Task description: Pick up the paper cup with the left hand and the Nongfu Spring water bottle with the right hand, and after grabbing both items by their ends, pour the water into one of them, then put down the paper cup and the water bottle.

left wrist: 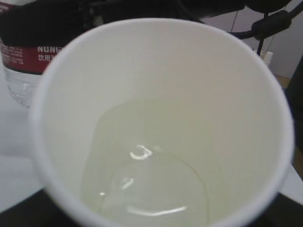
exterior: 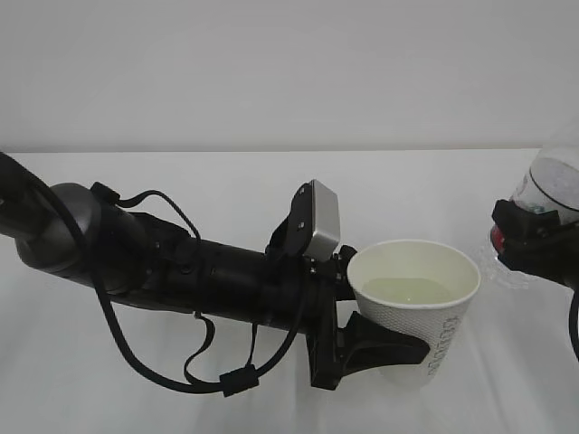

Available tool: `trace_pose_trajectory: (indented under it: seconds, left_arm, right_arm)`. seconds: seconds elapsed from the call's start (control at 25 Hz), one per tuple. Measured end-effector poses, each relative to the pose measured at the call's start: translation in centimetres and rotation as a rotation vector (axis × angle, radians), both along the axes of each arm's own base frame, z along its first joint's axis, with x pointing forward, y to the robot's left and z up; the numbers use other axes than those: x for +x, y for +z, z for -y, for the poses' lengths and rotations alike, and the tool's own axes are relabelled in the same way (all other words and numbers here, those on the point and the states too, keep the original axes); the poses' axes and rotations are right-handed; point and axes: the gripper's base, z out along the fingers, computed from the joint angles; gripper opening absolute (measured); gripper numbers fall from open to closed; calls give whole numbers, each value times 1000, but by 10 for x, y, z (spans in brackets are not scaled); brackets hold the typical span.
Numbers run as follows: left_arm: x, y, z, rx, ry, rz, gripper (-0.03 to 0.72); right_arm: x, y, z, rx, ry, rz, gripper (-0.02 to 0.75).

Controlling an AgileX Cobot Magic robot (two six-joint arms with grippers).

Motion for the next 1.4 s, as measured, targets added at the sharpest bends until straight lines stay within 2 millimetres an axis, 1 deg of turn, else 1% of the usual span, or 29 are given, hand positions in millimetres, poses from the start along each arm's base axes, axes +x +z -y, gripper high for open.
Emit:
trace_pose_trajectory:
  seconds: [0.12,0.76,1.08,1.2,1.4]
  left_arm:
    - [0,0,0,0,0,0,510]
    - [0,0,0,-1,2,-1,509]
    - [0,0,0,-2,3,-1,508]
    - [0,0,0,-2,3,-1,508]
    - [0,0,0,-2,3,-1,508]
  right_arm:
    - [5,-6,0,-11,-3,-16,449]
    - [52,-28,-4,-18,-7,-23,449]
    - [71,-38,-5,-18,-7,-21,449]
    - [75,-42,-6,-18,-7,-24,449]
    - [75,-42,-6,-18,-7,-24,450]
